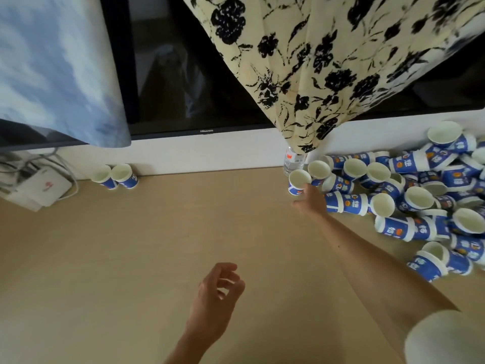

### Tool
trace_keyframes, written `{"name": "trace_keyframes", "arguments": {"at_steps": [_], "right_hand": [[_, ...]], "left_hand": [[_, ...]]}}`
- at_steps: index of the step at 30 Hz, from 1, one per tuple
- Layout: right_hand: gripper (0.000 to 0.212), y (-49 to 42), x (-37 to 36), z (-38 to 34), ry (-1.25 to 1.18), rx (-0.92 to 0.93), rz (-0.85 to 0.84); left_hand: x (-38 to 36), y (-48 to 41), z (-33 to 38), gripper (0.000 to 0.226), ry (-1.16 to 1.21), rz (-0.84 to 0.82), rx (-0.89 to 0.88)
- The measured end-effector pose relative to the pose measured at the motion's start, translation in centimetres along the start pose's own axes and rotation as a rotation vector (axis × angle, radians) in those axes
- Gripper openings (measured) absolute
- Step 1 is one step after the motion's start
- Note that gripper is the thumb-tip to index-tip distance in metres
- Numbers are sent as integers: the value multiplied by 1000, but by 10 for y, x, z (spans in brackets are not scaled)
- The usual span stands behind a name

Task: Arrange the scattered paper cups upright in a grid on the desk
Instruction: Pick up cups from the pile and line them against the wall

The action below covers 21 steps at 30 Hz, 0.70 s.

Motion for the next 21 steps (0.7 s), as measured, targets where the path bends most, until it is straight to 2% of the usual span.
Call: {"name": "trace_keyframes", "arguments": {"at_steps": [3,6,9,12,17,19,21], "right_hand": [[32,8,12,2,60,47,18],[20,30,28,-3,121,206,101],[21,68,46,-10,-5,327,133],[14,108,59,-17,-158,387,10],[14,166,76,-31,-353,399,-299],[15,181,79,-33,-396,367,-377],[15,190,80,-36,-436,363,-413]], "left_hand": [[-2,-3,7,20,-21,-12,-9],[-5,-10,17,20,-40,-10,-25],[-13,-18,23,24,-87,-18,-58],[-21,-28,30,37,-169,26,-125],[-29,-39,51,86,-274,3,-197],[-34,-38,61,87,-263,-41,-225],[-38,-38,67,75,-208,-60,-245]]}}
Point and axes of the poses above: each hand's wrist, its own y-axis away from the middle knuckle, its own x-axis out of the back of the hand, z = x × y, the point moved 4 cm from there along -y, towards the middle knuckle, and after that the axes turned 10 degrees about -y, right-handed, at the moved point
